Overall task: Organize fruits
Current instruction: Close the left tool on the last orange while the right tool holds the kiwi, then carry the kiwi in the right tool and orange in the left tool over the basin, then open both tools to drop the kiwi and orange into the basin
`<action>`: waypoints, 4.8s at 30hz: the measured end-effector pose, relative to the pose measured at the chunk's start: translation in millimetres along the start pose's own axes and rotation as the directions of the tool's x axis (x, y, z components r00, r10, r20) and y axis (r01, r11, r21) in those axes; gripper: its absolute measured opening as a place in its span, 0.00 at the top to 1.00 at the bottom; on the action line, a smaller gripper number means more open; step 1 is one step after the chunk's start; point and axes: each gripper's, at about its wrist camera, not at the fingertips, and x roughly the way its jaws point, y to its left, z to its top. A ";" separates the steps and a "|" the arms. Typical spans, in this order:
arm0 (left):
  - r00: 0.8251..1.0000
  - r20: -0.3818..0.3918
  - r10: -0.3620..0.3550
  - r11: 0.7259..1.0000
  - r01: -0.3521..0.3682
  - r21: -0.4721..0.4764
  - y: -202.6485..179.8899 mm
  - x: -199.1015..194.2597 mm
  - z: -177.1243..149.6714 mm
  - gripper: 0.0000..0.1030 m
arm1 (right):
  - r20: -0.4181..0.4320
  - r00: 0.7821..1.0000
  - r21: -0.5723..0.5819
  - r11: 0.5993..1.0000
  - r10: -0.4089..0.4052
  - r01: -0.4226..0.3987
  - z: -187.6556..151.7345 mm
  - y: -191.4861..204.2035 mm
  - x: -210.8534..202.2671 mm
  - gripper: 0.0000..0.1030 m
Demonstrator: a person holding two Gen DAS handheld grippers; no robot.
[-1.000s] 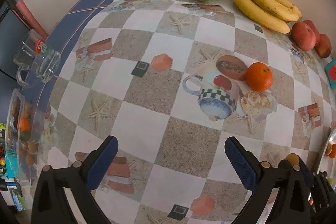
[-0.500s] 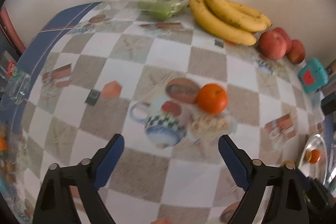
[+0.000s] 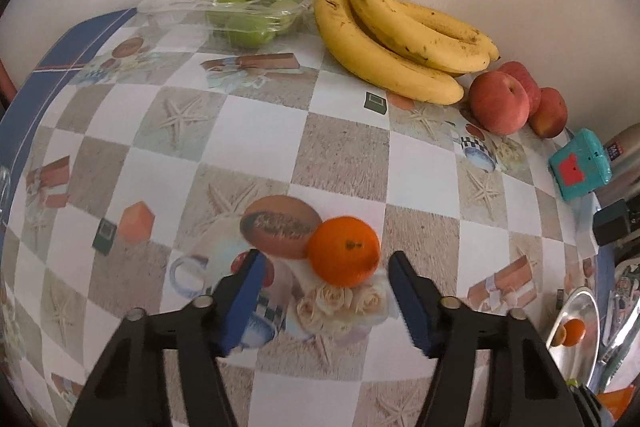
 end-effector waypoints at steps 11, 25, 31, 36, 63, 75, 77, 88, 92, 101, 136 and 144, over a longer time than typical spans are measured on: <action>1.000 0.008 -0.015 1.000 0.015 0.000 -4.7 2.7 2.9 0.61 | 0.022 1.000 -0.020 1.000 0.010 -0.010 3.0 7.1 -8.4 0.75; 1.000 0.018 -0.014 0.997 0.016 -0.076 -0.3 -11.7 -7.9 0.62 | 0.013 1.000 -0.006 1.000 0.020 -0.020 3.0 3.0 -7.2 0.75; 1.000 0.012 -0.009 0.995 0.010 -0.094 2.5 -24.8 -12.4 0.62 | 0.001 1.000 0.003 1.000 0.023 -0.023 0.9 2.1 -5.3 0.75; 1.000 0.004 -0.010 0.993 0.010 -0.121 6.5 -39.6 -19.9 0.62 | 0.001 0.999 0.013 0.999 0.039 -0.039 0.5 0.8 -6.6 0.75; 0.998 0.037 -0.050 0.997 0.052 -0.061 -30.4 -94.3 -72.5 0.62 | 0.034 0.999 0.117 0.993 0.008 -0.012 -18.2 -31.6 -50.3 0.75; 0.996 0.034 -0.087 0.995 0.086 0.040 -71.3 -98.7 -86.8 0.62 | 0.026 0.998 0.246 0.968 -0.065 0.057 -23.5 -81.4 -60.1 0.75; 0.995 0.024 -0.101 0.993 0.100 0.063 -80.8 -97.7 -89.1 0.62 | 0.021 0.994 0.276 0.956 -0.105 0.095 -24.9 -94.7 -61.9 0.75; 0.980 -0.006 -0.196 0.959 0.193 0.207 -137.0 -94.0 -106.3 0.62 | 0.026 0.977 0.429 0.885 -0.210 0.179 -35.3 -154.2 -73.3 0.75; 0.975 -0.028 -0.223 0.948 0.223 0.228 -145.9 -88.2 -109.7 0.62 | 0.014 0.976 0.435 0.880 -0.217 0.190 -37.5 -158.6 -68.6 0.75; 0.973 -0.067 -0.220 0.933 0.230 0.276 -164.8 -72.4 -119.3 0.62 | -0.015 0.974 0.438 0.875 -0.225 0.209 -40.0 -162.1 -58.9 0.75; 0.978 -0.115 -0.173 0.928 0.201 0.313 -183.3 -49.9 -130.7 0.60 | -0.036 0.970 0.427 0.874 -0.240 0.232 -38.7 -163.7 -57.6 0.73; 0.985 -0.083 -0.152 0.949 0.169 0.265 -165.6 -57.2 -124.2 0.33 | -0.028 0.966 0.394 0.885 -0.258 0.248 -37.8 -156.9 -60.7 0.25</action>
